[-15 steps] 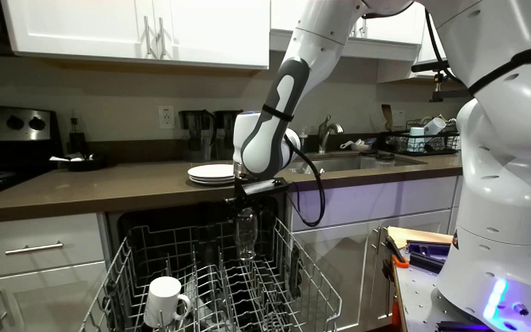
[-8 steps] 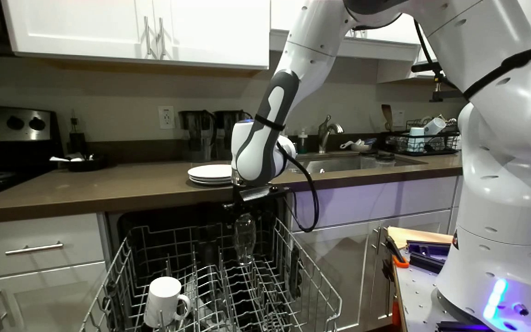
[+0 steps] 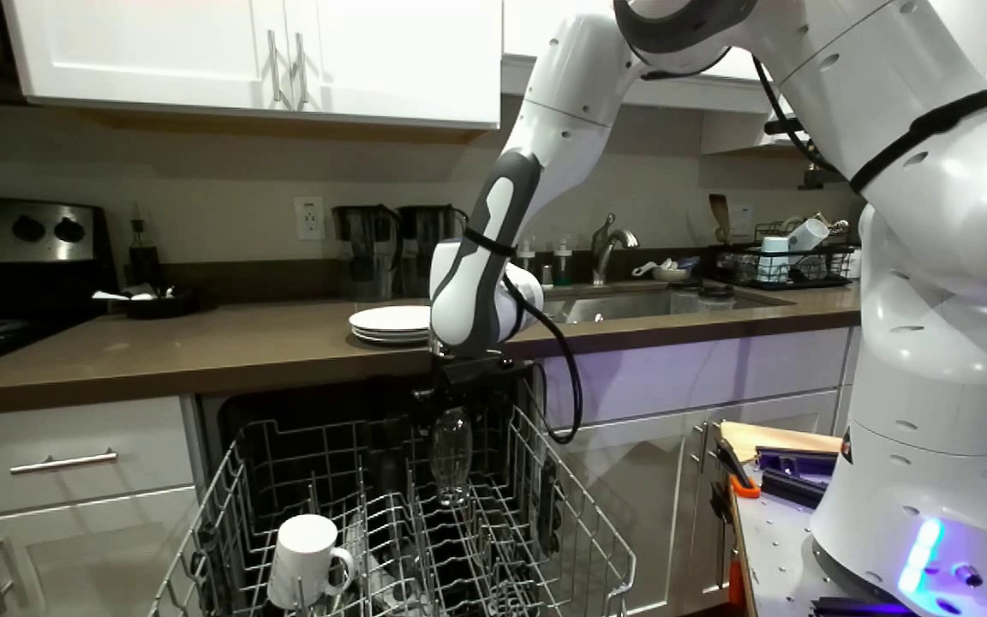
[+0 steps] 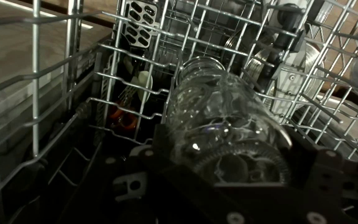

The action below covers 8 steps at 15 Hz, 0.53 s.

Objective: Pick up the glass bottle and place it on the right side of the dish washer machine

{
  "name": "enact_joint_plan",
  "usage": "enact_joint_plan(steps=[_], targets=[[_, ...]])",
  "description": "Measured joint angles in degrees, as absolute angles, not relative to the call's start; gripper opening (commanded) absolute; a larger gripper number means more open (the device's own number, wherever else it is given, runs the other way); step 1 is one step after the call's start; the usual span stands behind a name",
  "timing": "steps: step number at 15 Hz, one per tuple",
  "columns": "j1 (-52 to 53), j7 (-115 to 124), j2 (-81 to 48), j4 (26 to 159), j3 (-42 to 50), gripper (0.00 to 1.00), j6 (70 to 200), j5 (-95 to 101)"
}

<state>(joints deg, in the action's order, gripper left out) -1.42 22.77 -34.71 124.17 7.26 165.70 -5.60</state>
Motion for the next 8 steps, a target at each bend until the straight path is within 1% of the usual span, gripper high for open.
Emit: enact_joint_plan(steps=[8], targets=[[-1.4,22.6,-35.8,123.2,7.6,0.61,165.7,-5.6]])
